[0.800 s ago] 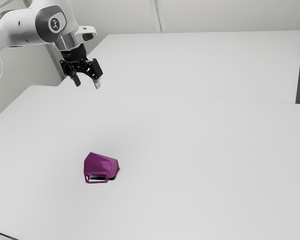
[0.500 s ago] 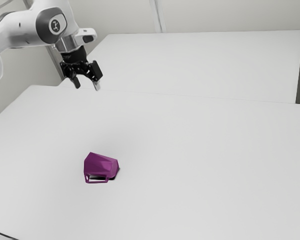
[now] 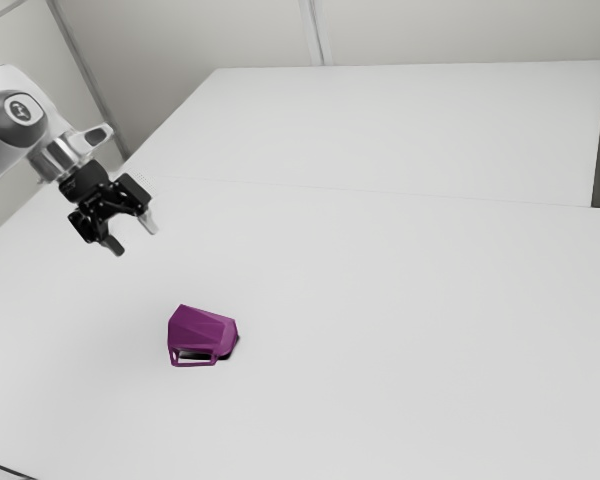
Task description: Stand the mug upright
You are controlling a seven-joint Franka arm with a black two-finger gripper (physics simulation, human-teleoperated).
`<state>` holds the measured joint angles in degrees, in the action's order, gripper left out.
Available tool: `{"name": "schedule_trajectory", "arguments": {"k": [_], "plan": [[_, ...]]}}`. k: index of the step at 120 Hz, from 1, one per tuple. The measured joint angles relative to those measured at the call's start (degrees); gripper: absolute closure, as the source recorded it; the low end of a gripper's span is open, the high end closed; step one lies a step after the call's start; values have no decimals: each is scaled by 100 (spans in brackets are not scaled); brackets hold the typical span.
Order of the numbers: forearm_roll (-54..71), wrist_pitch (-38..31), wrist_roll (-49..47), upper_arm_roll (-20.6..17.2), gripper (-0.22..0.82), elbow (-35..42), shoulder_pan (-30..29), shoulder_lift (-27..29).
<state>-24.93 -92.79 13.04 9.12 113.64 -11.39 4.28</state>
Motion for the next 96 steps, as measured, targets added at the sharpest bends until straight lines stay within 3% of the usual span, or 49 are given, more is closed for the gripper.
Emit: {"name": "schedule_trajectory", "arguments": {"k": [15, 46, 74, 96], "plan": [[-600, -201, 485, 297, 0, 415, -191, -246], [-1843, -589, 1741, 345, 0, 916, -384, -1128], [-2646, -658, 2872, 344, 0, 1605, -386, -1196], [-2914, -401, 3557, 340, 0, 1726, -421, -1231]]}}
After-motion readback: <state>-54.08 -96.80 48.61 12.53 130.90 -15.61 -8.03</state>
